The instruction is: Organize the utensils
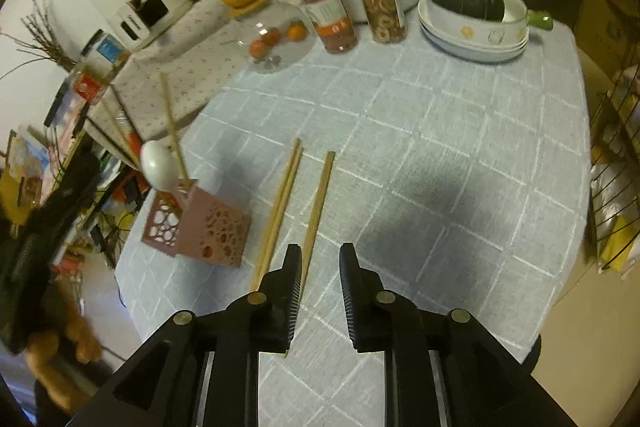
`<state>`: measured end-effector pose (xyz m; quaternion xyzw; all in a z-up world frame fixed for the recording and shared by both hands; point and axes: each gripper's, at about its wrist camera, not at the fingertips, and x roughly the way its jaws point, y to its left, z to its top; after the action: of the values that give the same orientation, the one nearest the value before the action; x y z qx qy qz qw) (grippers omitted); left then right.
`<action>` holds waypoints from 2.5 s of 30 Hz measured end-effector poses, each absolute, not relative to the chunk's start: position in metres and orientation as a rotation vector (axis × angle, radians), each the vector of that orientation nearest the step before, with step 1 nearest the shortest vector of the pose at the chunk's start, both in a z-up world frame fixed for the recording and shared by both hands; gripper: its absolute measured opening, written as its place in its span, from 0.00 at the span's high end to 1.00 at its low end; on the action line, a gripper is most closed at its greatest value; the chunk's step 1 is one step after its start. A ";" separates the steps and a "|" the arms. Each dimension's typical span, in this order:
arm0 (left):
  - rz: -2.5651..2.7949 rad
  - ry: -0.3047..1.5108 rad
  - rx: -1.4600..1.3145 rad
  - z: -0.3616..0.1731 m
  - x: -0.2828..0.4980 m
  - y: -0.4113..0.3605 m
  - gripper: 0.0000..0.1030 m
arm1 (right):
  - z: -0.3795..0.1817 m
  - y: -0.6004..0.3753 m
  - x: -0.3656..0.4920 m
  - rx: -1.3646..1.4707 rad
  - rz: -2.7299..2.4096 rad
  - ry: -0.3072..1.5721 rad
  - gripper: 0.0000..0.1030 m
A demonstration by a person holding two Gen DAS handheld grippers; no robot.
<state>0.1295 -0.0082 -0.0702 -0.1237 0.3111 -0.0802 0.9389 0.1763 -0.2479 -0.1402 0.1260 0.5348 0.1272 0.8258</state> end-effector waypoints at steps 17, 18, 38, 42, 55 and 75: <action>-0.103 0.821 -0.145 -0.065 0.110 0.034 0.28 | -0.228 -0.187 0.265 0.188 0.163 1.277 0.75; -0.101 0.832 -0.153 -0.066 0.110 0.037 0.28 | -0.226 -0.183 0.265 0.157 0.159 1.250 0.77; -0.067 0.912 -0.266 -0.080 0.111 0.059 0.28 | -0.085 -0.188 0.132 0.091 0.343 0.863 0.93; -0.063 0.911 -0.266 -0.080 0.110 0.060 0.28 | -0.054 -0.181 0.112 0.101 0.390 0.766 0.96; -0.040 0.921 -0.274 -0.083 0.109 0.072 0.28 | 0.033 -0.159 0.106 0.138 0.466 0.543 0.96; -0.049 0.946 -0.217 -0.088 0.110 0.067 0.28 | -0.046 -0.103 0.178 0.118 0.489 0.780 0.95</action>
<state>0.1101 0.0668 -0.0880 -0.1044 0.4547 -0.0234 0.8842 0.1782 -0.1028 -0.0465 0.0570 0.3760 0.2360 0.8942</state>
